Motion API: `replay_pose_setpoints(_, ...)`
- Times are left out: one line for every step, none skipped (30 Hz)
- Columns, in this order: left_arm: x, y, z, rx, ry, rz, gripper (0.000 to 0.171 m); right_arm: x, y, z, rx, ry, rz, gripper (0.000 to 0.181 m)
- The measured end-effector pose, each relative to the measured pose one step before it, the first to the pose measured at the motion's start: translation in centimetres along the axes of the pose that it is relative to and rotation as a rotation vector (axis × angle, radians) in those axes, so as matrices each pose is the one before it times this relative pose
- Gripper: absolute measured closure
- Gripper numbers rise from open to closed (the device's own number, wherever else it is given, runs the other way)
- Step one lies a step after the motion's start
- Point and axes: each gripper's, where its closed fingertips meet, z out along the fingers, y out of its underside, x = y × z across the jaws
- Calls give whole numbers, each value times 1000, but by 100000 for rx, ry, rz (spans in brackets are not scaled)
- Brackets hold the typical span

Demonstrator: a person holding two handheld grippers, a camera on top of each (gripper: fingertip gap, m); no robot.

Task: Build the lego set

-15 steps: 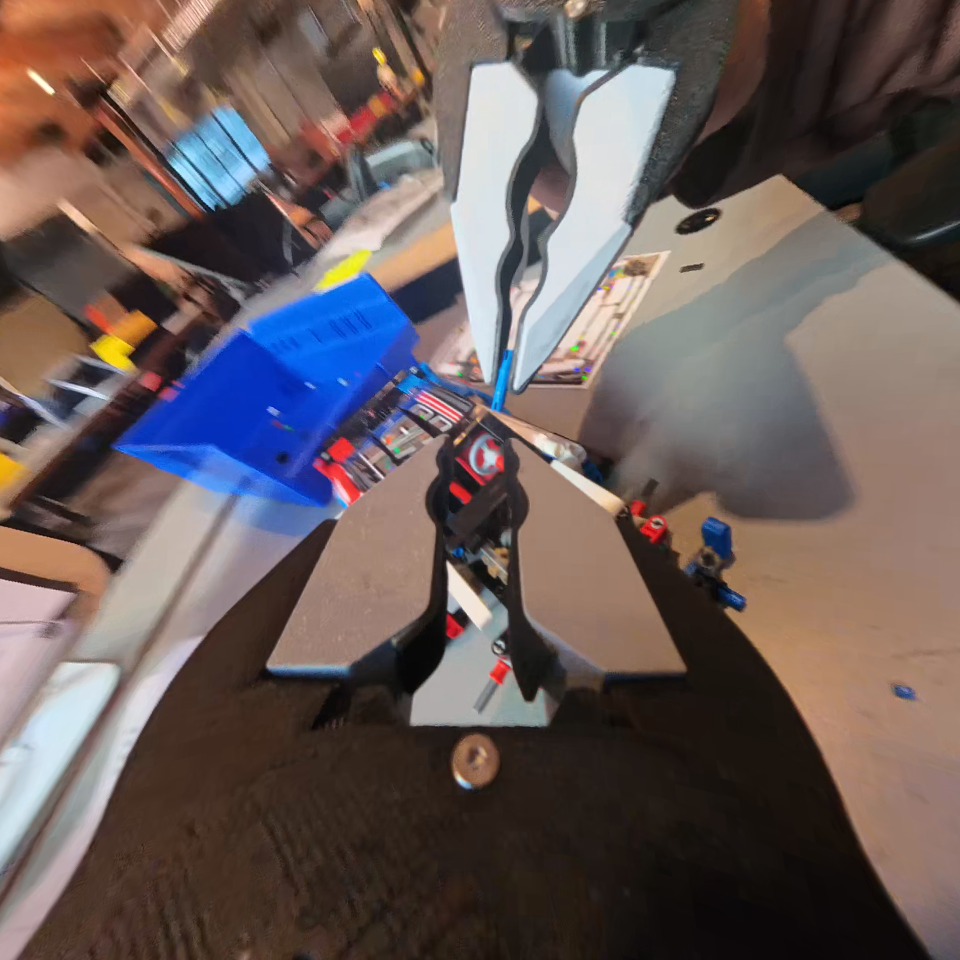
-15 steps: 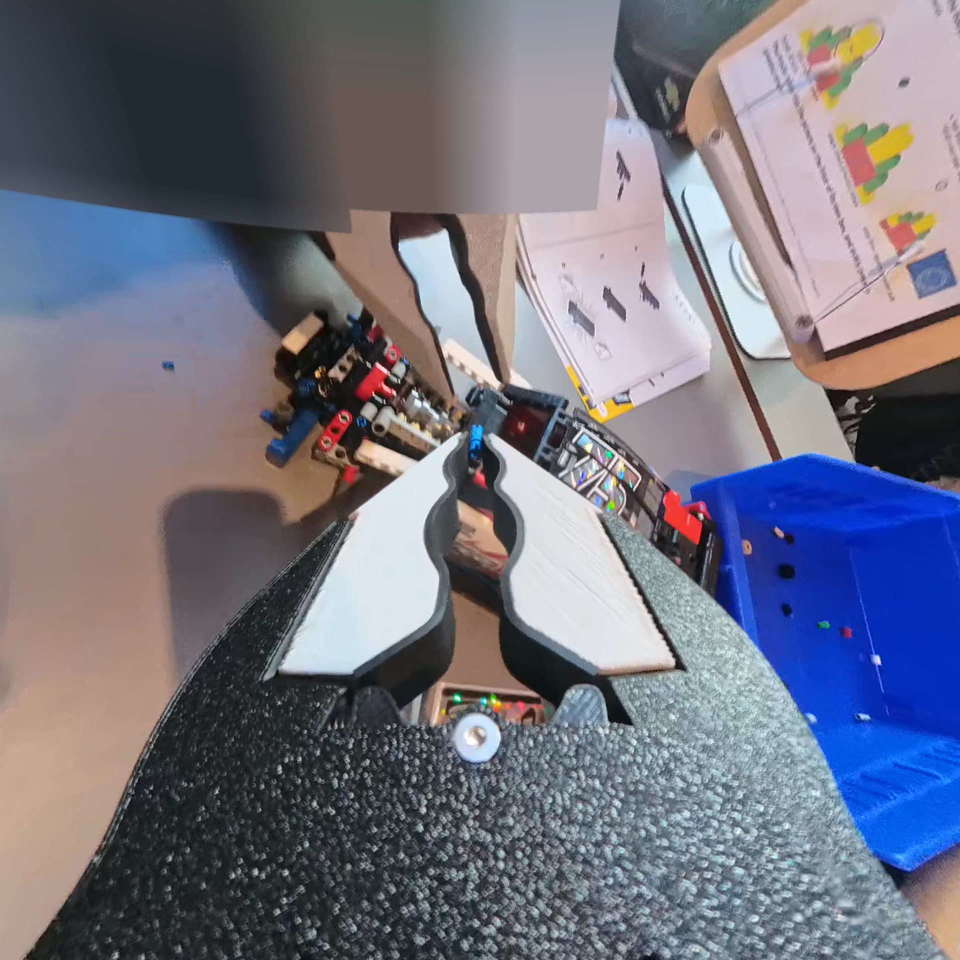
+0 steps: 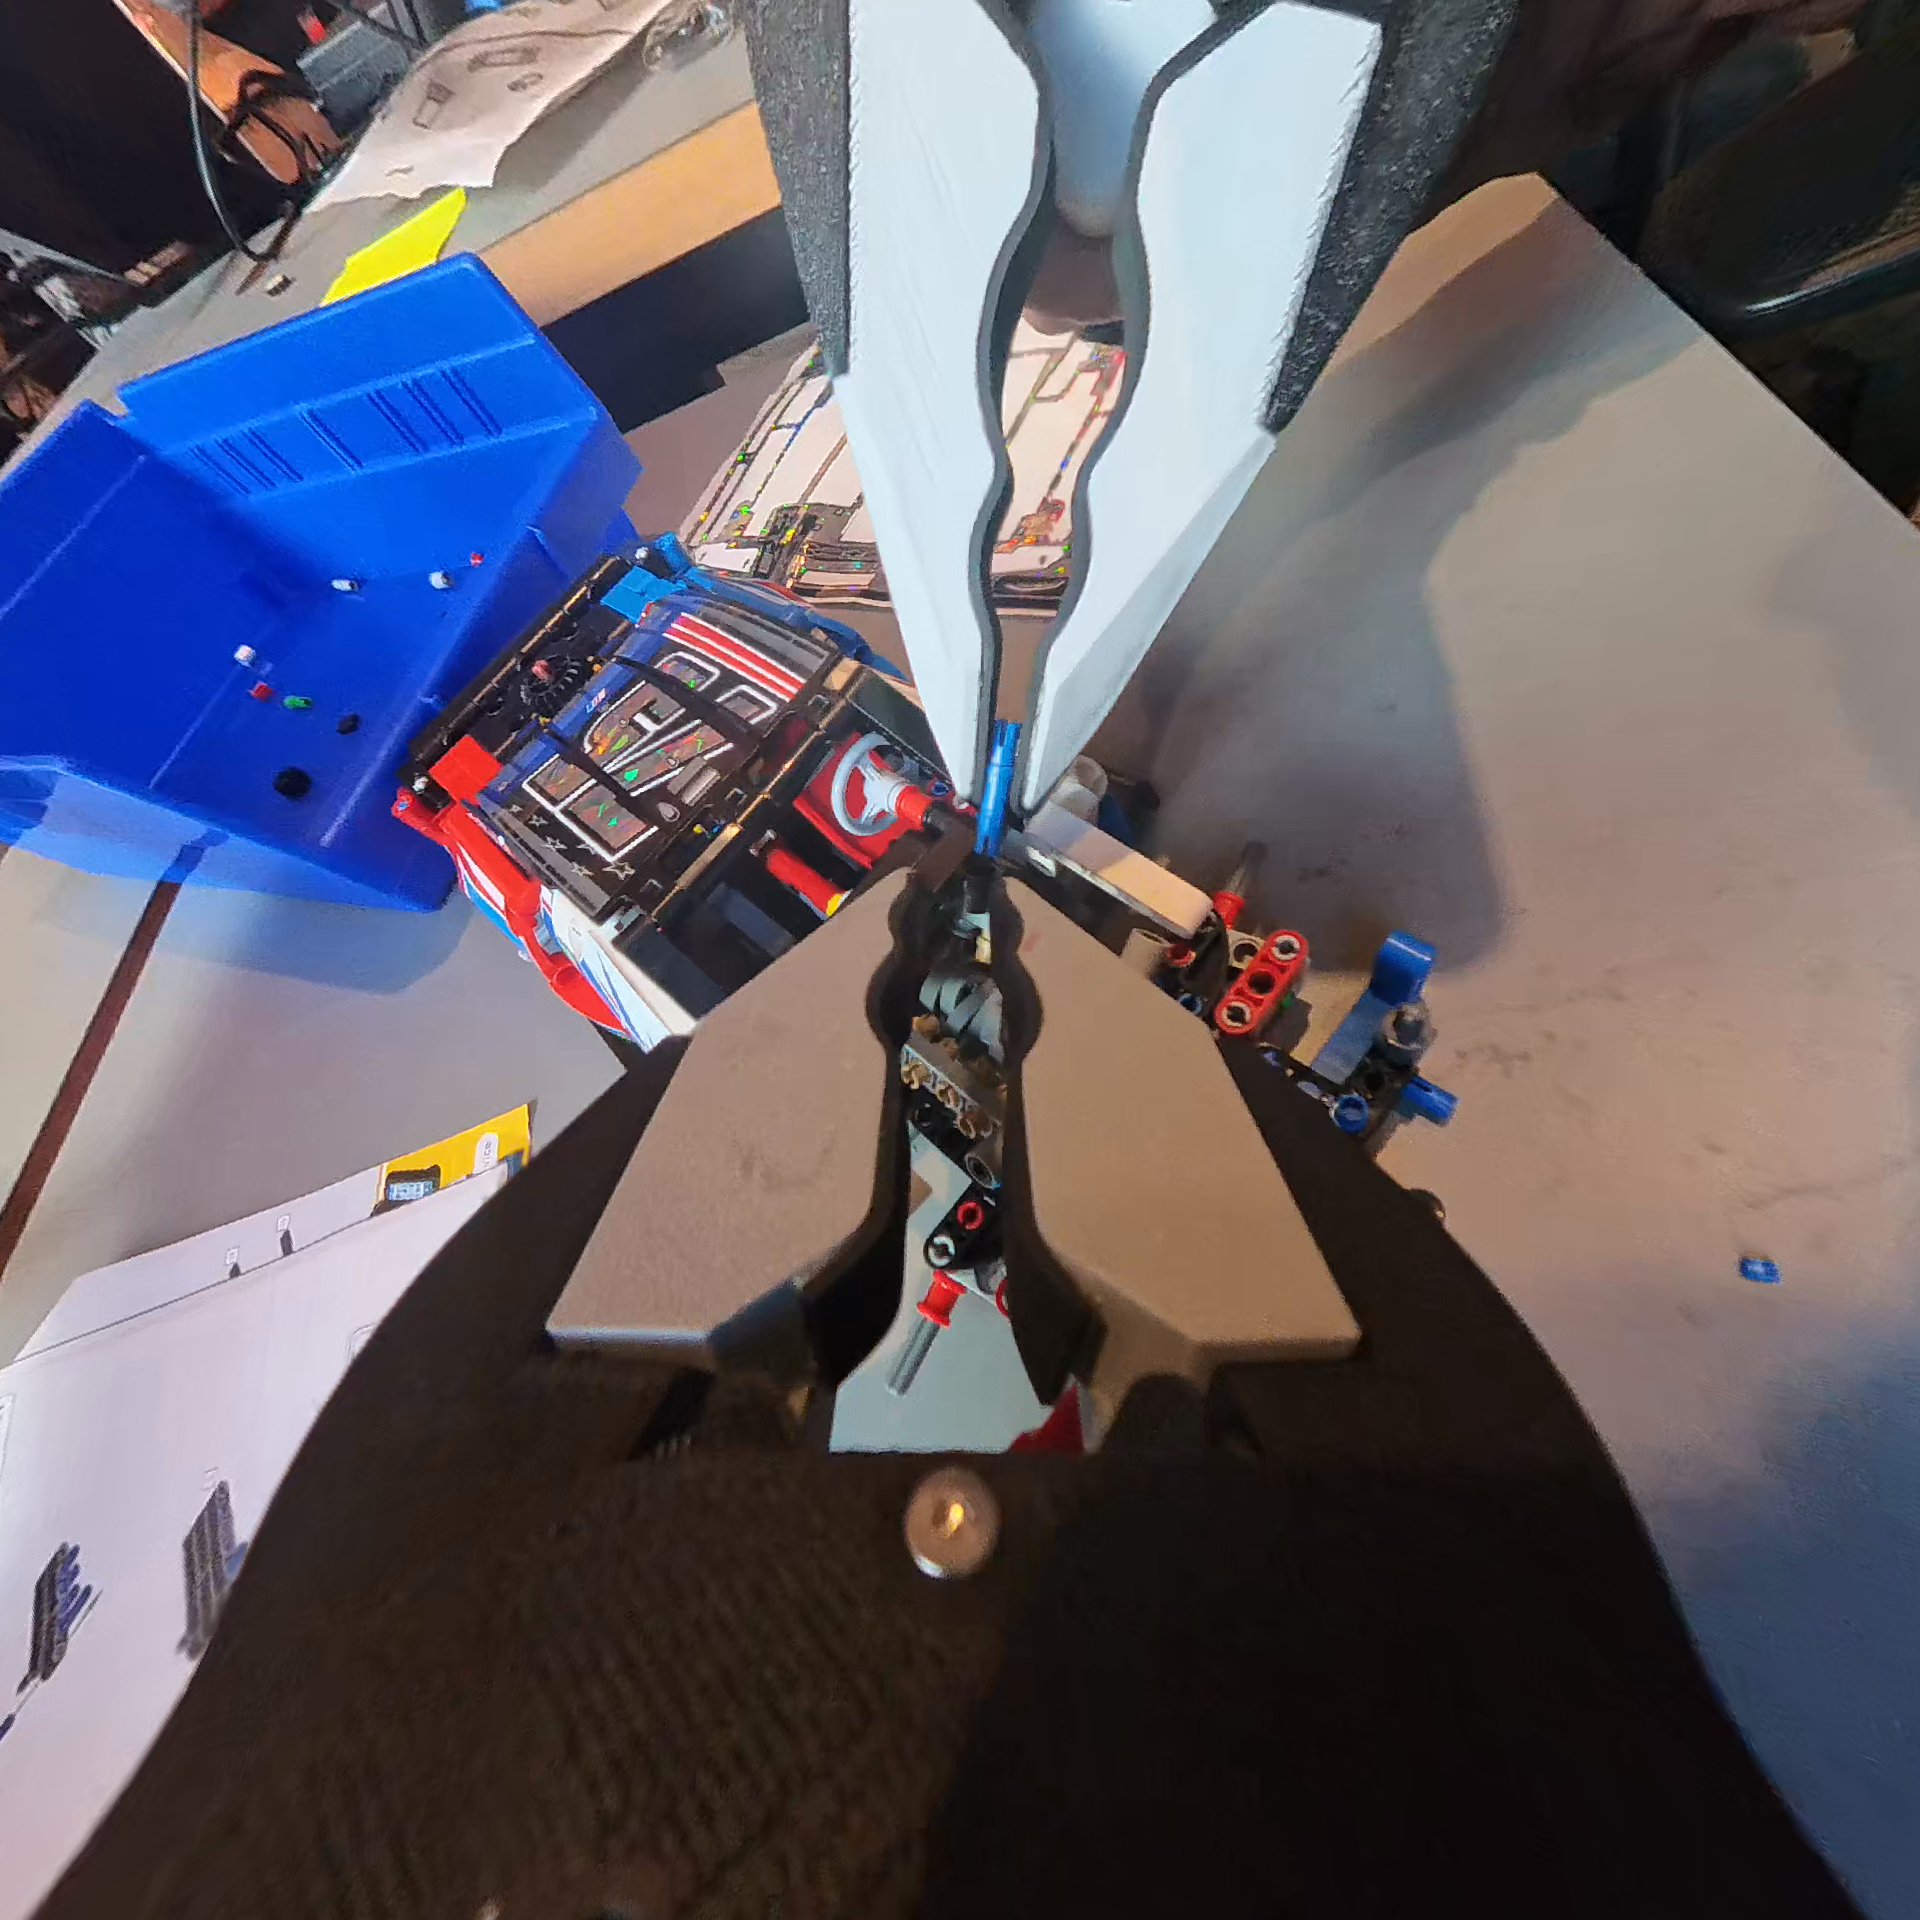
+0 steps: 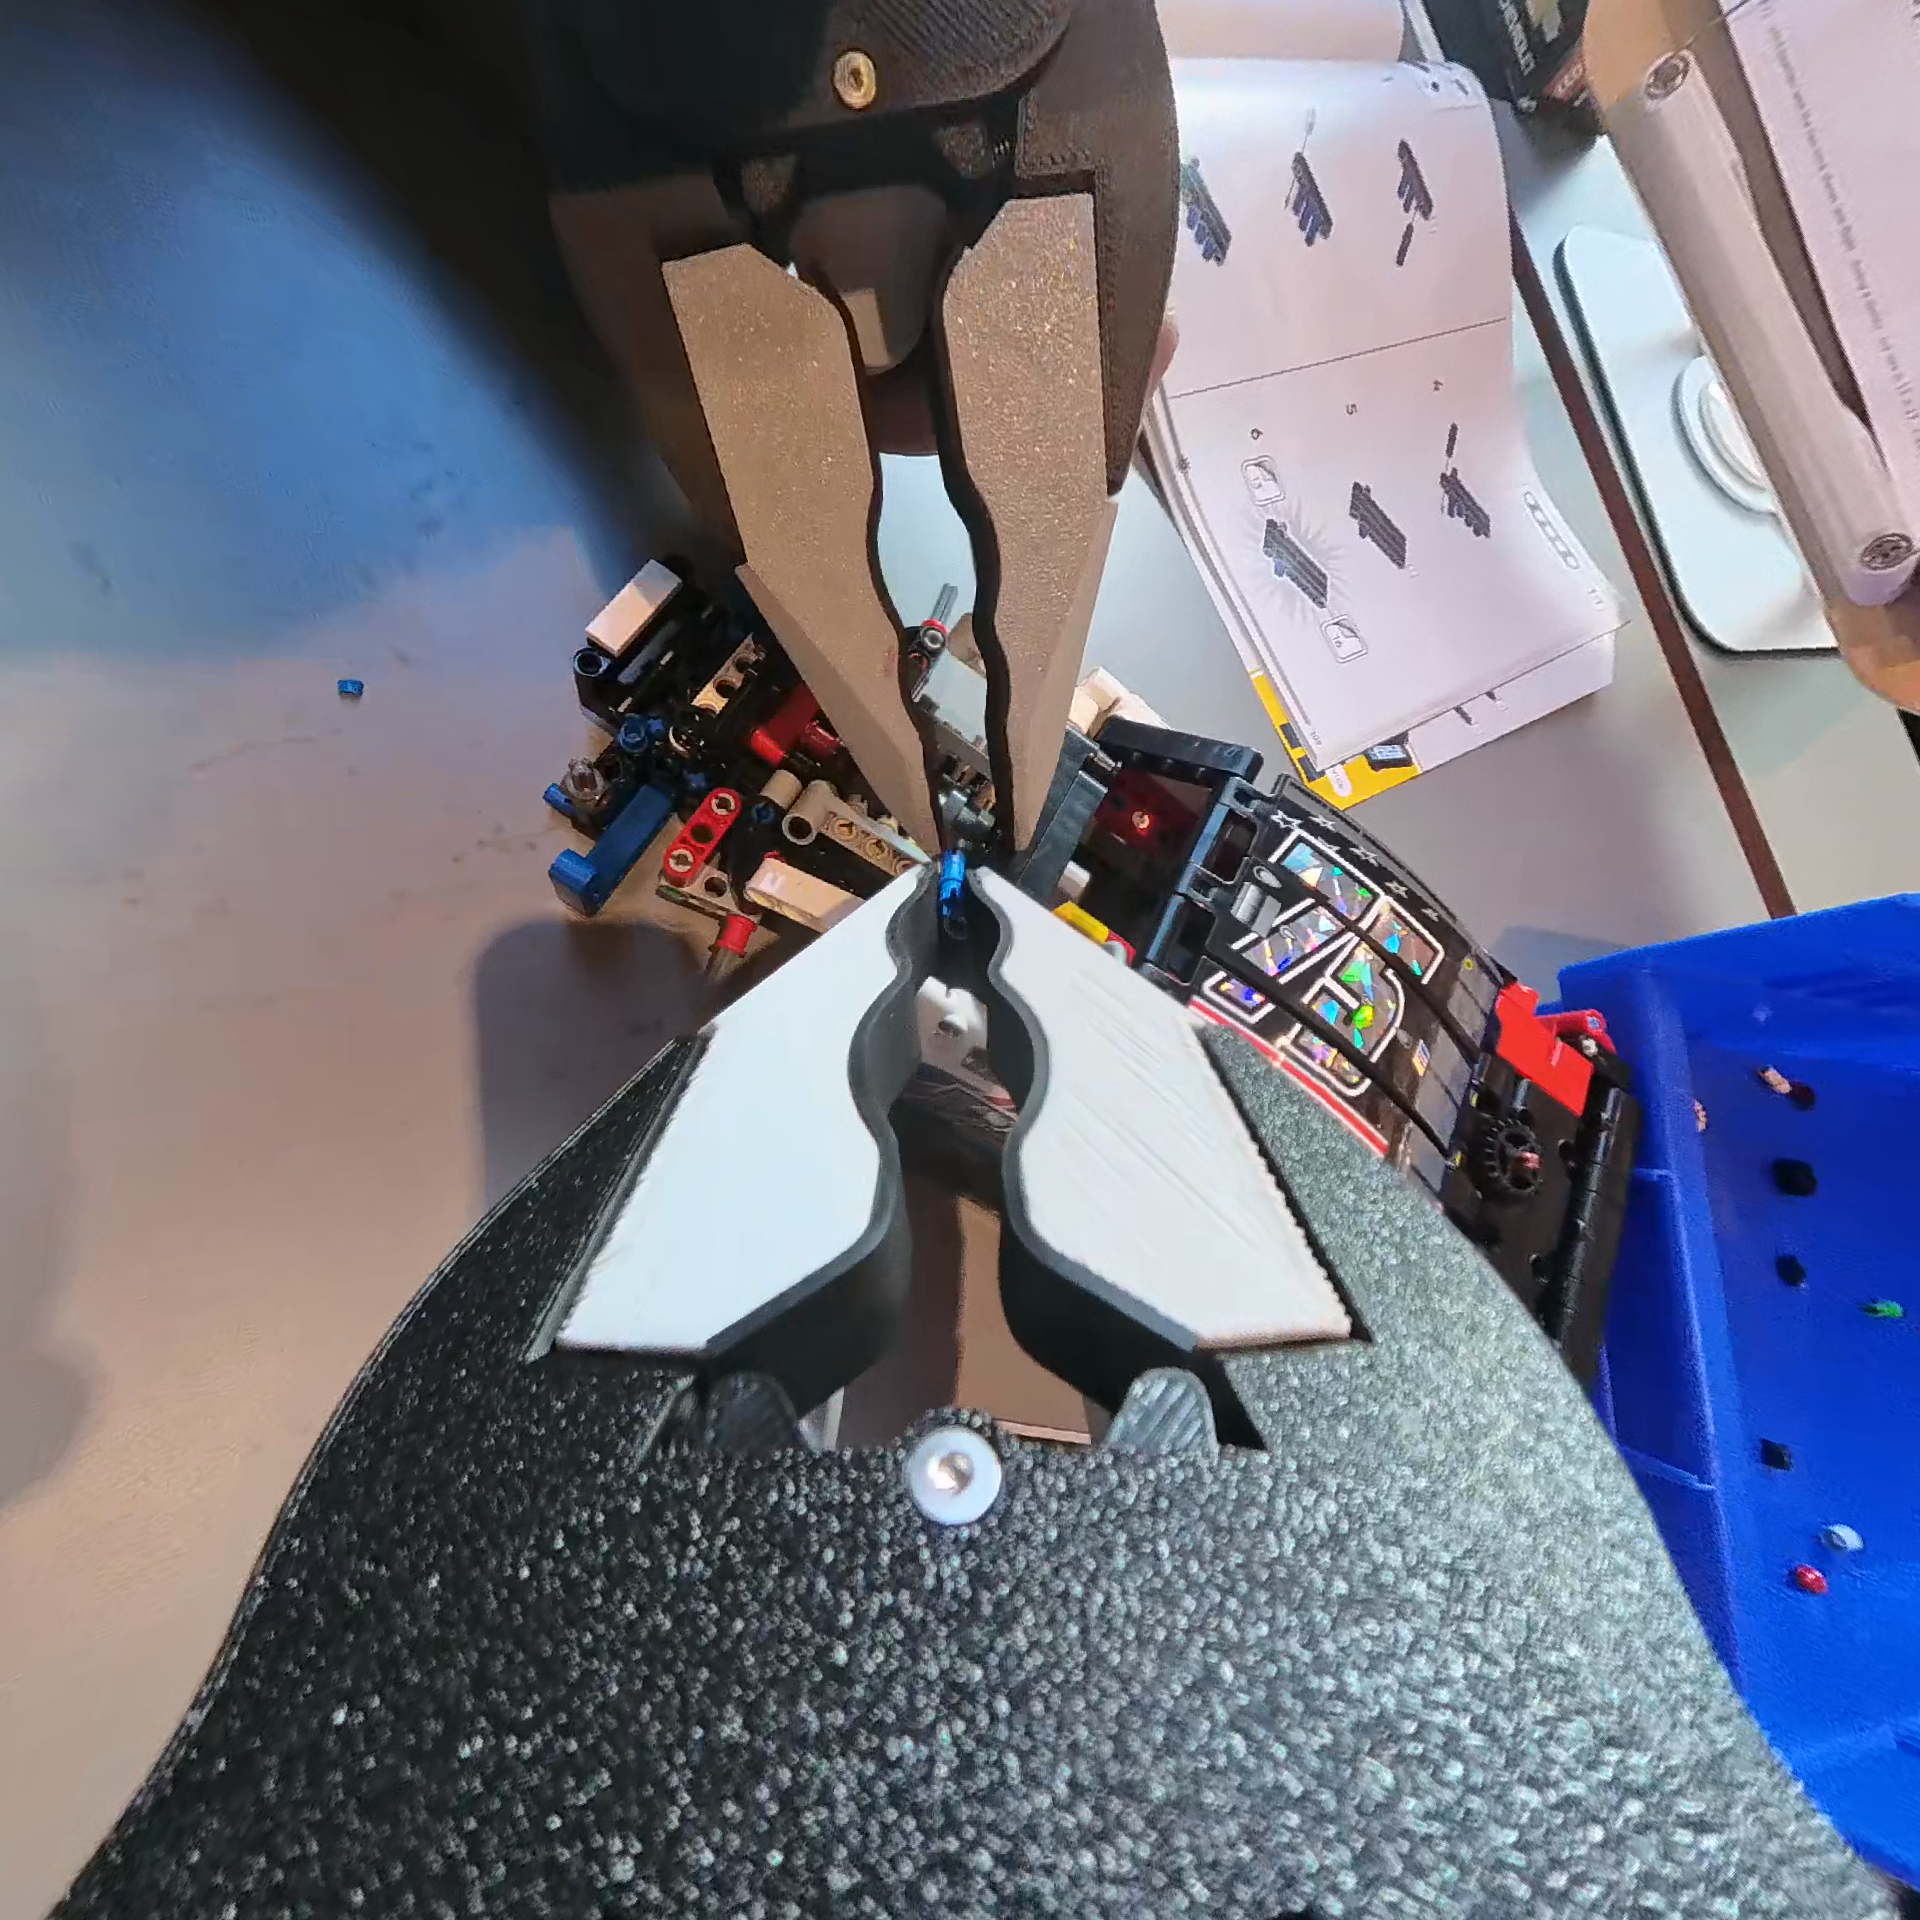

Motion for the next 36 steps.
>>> replay_pose_setpoints(10,-4,2,198,-490,882,163,-37,94,57,-122,-34,255,177)
replay_pose_setpoints(13,-9,2,324,-597,722,163,-28,57,53,-115,28,349,177)
replay_pose_setpoints(39,-29,10,517,-773,1042,163,11,48,37,-149,208,246,177)
replay_pose_setpoints(71,-51,-4,561,-908,1792,165,50,44,10,-245,483,36,177)
replay_pose_setpoints(165,-48,-31,434,-600,2361,168,79,52,5,-326,526,42,177)
replay_pose_setpoints(121,-3,16,-184,-890,2157,169,37,53,-10,-234,212,226,177)
replay_pose_setpoints(-1,25,35,-250,-1311,1560,168,-37,35,-1,-103,-287,289,177)
replay_pose_setpoints(-23,46,69,-271,-657,474,168,-49,45,-2,-96,-226,23,177)
replay_pose_setpoints(-7,-46,37,325,113,-828,169,20,57,15,-262,306,-289,177)
replay_pose_setpoints(20,-16,19,270,604,-1314,169,55,47,23,-260,388,-236,177)
replay_pose_setpoints(-17,7,-13,134,400,-702,169,5,-19,21,-22,13,-44,176)
replay_pose_setpoints(-2,43,4,-46,27,3,169,-16,-66,29,68,-129,-97,177)
replay_pose_setpoints(9,19,11,151,-318,208,169,-48,-6,63,-466,-253,-400,176)
replay_pose_setpoints(6,20,13,95,-378,205,169,-15,85,80,-1097,90,-824,176)
replay_pose_setpoints(6,16,17,30,-267,328,169,-13,-18,36,-631,113,-1040,176)
replay_pose_setpoints(0,13,13,215,-83,42,169,-2,-42,19,-694,-159,-832,176)
replay_pose_setpoints(0,7,-3,216,207,-337,169,1,-55,21,-660,-235,-792,177)
replay_pose_setpoints(-9,27,-5,156,377,-572,169,2,-89,36,-535,-412,-517,176)
replay_pose_setpoints(-12,10,-2,263,393,-741,169,6,-54,31,-691,-526,-237,177)
replay_pose_setpoints(-7,11,-5,343,323,-862,169,12,-20,26,-837,-384,-303,176)
replay_pose_setpoints(8,9,2,424,260,-809,169,-2,8,19,-824,-248,-86,176)
replay_pose_setpoints(-1,20,-4,339,233,-735,169,-8,16,16,-755,-40,270,177)
replay_pose_setpoints(9,8,-1,54,222,-474,169,-18,32,15,-773,375,-23,177)
replay_pose_setpoints(1,10,2,-87,145,-178,169,-21,51,9,-946,865,-934,177)
replay_pose_setpoints(12,-8,4,58,7,-154,169,-12,43,-5,-1062,1293,-1866,177)
replay_pose_setpoints(-3,1,2,120,58,-282,169,-4,12,-4,-1115,1600,-2768,177)
replay_pose_setpoints(-5,-3,-5,151,201,-620,169,11,-1,-6,-1287,2167,-4388,177)
replay_pose_setpoints(-1,9,-3,102,236,-902,169,7,-39,0,-1203,2797,-5555,176)
replay_pose_setpoints(-8,5,-11,166,155,-937,169,-3,-67,15,-985,2676,-4776,177)
replay_pose_setpoints(-10,13,-10,101,132,-1060,169,7,-55,6,-622,1966,-2881,177)
replay_pose_setpoints(10,1,-15,104,87,-964,169,12,-23,16,-256,1483,-1726,177)
replay_pose_setpoints(-8,1,0,108,-51,-440,169,13,14,0,-283,1652,-2119,177)
replay_pose_setpoints(-18,8,2,-56,-72,-4,169,24,39,11,-990,2303,-3913,177)
replay_pose_setpoints(-27,13,14,-32,-60,91,169,39,79,27,-2197,2837,-5736,177)
replay_pose_setpoints(-25,16,25,-81,6,-374,169,32,14,42,-2334,2509,-6321,177)
replay_pose_setpoints(-14,1,-12,58,188,-349,169,19,-35,33,-1847,1053,-4671,177)
